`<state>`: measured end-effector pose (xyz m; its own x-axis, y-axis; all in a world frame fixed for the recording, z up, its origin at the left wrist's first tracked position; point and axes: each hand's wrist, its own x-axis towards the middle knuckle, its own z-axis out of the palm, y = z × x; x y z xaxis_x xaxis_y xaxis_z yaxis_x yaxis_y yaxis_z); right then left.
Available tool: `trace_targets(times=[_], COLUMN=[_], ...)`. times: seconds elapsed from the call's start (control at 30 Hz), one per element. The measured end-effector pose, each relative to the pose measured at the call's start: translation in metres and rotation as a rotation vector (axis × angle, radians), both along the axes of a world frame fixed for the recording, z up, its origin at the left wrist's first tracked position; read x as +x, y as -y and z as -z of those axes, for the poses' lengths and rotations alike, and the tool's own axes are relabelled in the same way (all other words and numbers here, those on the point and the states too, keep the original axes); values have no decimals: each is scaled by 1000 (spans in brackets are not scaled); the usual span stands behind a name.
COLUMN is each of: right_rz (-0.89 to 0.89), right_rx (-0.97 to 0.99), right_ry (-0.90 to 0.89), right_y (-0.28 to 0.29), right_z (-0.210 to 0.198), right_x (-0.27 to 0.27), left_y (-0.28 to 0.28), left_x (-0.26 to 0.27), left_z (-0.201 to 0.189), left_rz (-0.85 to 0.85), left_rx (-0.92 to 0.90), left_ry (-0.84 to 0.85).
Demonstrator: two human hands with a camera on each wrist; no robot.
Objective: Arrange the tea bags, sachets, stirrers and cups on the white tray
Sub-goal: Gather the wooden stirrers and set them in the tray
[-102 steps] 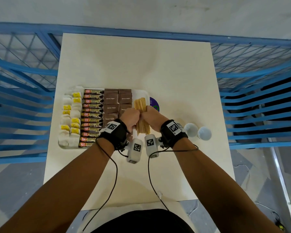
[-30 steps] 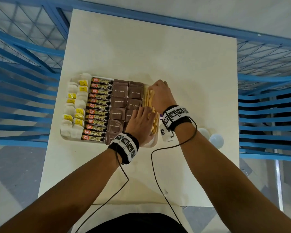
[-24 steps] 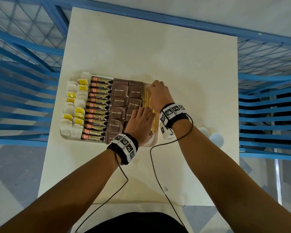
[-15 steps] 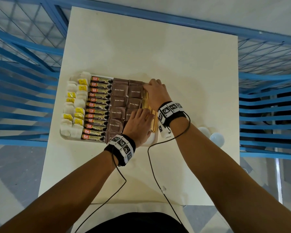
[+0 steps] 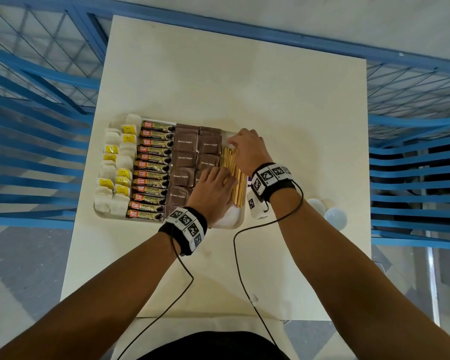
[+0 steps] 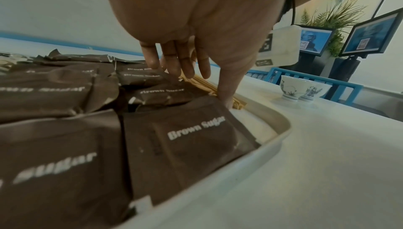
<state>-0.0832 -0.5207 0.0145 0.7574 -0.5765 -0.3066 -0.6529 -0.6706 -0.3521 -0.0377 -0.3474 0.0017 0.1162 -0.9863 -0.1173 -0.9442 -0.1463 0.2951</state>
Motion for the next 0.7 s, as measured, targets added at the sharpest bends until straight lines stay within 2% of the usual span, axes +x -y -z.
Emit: trace_targets(times=[0.07, 0.23, 0.37, 0.5, 0.7], right_rz=[32, -67, 32, 20, 98], right_rx=[3, 8, 23, 46, 95], right_ry=[22, -68, -10, 11, 56], right_y=[1, 0, 2, 0, 6], right_z=[0, -2, -2, 4, 9], right_x=[0, 2, 6, 12, 12], left_y=[-1, -1, -1, -1, 0], left_x=[0, 1, 0, 3, 6], left_z=[1, 0, 0, 0, 0], left_rz=[9, 4, 3, -4, -3], left_rx=[-7, -23, -12, -1, 11], left_ry=[0, -5, 2, 5, -14])
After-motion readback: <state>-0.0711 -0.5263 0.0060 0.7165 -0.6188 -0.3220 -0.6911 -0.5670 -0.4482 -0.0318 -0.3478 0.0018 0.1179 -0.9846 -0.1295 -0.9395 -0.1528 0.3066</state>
